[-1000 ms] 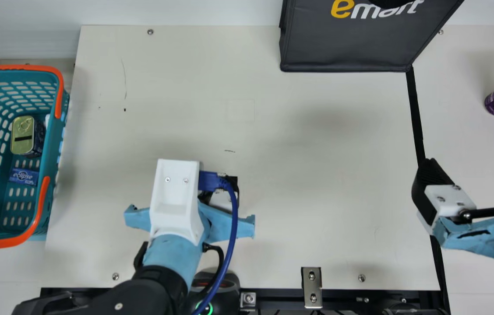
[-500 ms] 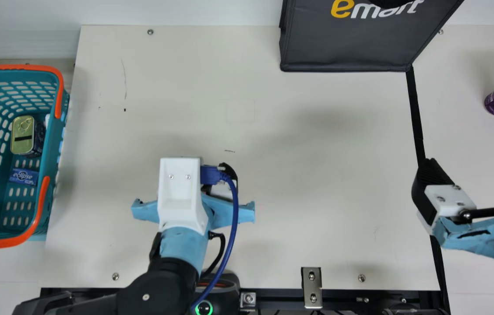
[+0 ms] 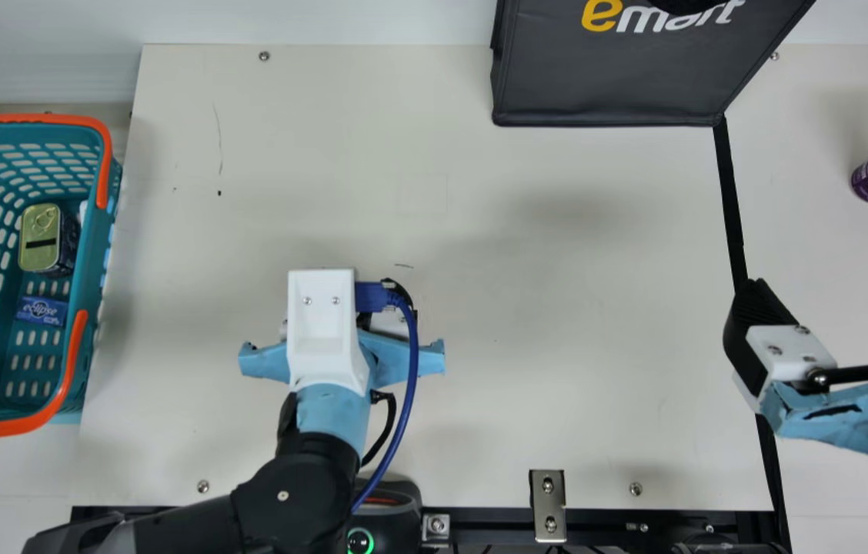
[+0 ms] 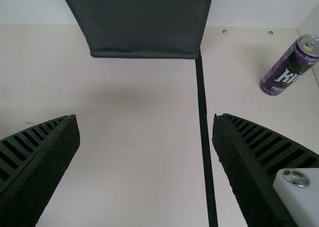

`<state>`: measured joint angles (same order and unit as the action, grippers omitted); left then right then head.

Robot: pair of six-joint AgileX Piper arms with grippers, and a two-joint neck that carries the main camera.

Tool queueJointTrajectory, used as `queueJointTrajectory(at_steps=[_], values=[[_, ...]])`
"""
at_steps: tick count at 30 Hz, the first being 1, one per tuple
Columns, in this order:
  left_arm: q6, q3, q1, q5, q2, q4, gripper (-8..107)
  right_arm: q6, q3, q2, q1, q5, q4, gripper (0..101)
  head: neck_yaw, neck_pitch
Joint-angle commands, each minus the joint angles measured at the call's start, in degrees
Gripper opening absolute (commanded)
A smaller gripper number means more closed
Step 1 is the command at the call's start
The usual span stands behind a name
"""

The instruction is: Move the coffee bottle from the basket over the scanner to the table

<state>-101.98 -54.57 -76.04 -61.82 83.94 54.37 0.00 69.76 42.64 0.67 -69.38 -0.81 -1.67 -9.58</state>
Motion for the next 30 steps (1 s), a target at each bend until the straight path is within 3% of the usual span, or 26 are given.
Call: queueJointTrajectory(at_steps=[1, 21, 30], values=[[-0.12, 0.03, 0.08, 0.24, 0.17, -0.13, -5, 0.0, 0.0, 0.0, 0.0, 0.0, 0.0, 95, 0.09, 1.66], [0.1, -0.78, -0.37, 0.7, 0.44, -0.07, 62, 0.0, 0.0, 0.0, 0.0, 0.0, 0.0, 95, 0.09, 1.66], [2.72, -0.6, 0.43, 2.31, -3.2, -1.27, 90, 0.0, 0.0, 0.0, 0.0, 0.05, 0.0, 95, 0.09, 1.66]])
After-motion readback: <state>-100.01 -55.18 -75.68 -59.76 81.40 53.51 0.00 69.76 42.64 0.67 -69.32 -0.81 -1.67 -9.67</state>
